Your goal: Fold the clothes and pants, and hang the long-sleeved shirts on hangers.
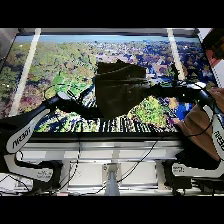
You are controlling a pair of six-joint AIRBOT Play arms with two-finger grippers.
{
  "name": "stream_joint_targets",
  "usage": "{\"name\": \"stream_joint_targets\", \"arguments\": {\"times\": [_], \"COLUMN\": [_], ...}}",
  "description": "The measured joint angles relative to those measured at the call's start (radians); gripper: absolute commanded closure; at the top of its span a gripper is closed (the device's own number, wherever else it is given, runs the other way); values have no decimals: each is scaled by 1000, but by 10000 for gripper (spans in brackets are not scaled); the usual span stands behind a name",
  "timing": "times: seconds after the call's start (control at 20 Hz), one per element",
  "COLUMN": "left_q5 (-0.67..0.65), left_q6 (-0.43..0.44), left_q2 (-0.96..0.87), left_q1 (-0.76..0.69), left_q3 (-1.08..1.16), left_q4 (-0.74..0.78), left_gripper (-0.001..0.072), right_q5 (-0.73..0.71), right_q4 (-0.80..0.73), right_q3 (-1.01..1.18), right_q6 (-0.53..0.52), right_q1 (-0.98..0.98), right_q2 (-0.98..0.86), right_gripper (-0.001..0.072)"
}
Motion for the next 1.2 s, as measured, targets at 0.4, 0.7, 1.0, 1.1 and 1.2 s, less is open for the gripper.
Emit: {"name": "stream_joint_targets", "arguments": {"times": [0.4,0.7,1.0,1.1,1.2], "left_q5": [34,34,41,51,71], "left_q6": [0,1,5,5,6], "left_q2": [-46,-53,-54,-55,-56], "left_q1": [-1,0,-1,2,8], "left_q3": [0,0,0,0,0], "left_q4": [-48,-55,-51,-42,-32], "left_gripper": [60,60,165,330,605], "right_q5": [1,16,-3,-25,-41], "right_q4": [46,63,68,69,69], "right_q3": [0,0,0,0,0], "right_q6": [0,0,2,5,7], "right_q1": [0,6,79,106,122], "right_q2": [0,0,0,0,0], "right_gripper": [685,685,685,685,685]}}
